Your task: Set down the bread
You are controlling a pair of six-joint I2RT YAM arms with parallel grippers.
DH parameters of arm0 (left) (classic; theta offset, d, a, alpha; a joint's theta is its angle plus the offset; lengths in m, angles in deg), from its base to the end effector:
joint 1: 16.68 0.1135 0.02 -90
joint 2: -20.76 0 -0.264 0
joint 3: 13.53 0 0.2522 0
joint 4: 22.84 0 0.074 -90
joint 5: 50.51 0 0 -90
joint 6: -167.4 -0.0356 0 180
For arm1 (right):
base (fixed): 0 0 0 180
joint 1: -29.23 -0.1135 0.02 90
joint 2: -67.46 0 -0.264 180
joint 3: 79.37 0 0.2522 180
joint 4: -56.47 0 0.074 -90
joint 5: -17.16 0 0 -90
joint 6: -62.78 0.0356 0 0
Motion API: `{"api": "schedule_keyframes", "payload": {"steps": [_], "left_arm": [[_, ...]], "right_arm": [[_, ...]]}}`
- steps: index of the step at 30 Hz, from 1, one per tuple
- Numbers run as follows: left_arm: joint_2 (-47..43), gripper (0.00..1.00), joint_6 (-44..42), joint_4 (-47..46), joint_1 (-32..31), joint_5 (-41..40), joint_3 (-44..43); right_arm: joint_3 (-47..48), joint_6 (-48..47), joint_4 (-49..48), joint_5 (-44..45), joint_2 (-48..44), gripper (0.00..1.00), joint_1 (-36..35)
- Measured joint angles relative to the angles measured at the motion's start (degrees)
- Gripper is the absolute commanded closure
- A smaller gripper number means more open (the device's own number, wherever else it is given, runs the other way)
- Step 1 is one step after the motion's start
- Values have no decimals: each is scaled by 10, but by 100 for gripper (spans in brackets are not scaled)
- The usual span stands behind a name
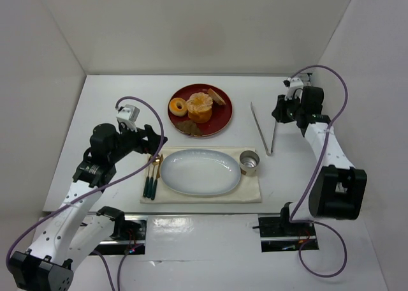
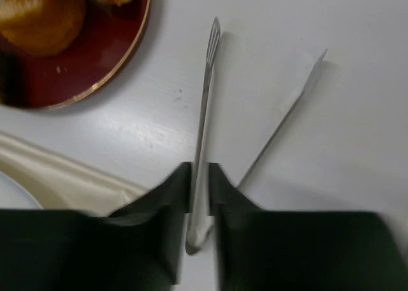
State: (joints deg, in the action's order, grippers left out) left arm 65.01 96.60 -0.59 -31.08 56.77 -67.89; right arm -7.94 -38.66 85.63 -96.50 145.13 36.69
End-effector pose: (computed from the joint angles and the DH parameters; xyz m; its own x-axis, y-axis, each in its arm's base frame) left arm 0.1763 -0.0562 0.3193 -0.3630 -0.2310 -0.9027 0.4229 0.8224 -0.3805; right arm 0.3005 -0.0249 0.2822 -0.5222 -0.1148 -0.8450 -0.3153 0.9467 0.0662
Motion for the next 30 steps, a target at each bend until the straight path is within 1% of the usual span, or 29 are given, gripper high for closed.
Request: {"api": "schedule_keyframes", "payload": {"steps": [1,5,8,12,17,22,30], "left_arm": [[0,0,0,0,0,0,0],[0,0,0,0,0,0,0],[0,0,0,0,0,0,0],[0,0,0,0,0,0,0],[0,0,0,0,0,0,0],[0,0,0,0,0,0,0],[0,0,0,0,0,0,0]], "right_arm": [[18,1,0,3,20,0,0],[58,-11,1,8,80,0,1],[63,-15,5,13,117,0,1],[63,-14,17,42,150,0,-4],[45,0,10,102,160,0,-36],[31,19,6,134,165,0,-71],[25,52,-7,186,167,0,-77]]}}
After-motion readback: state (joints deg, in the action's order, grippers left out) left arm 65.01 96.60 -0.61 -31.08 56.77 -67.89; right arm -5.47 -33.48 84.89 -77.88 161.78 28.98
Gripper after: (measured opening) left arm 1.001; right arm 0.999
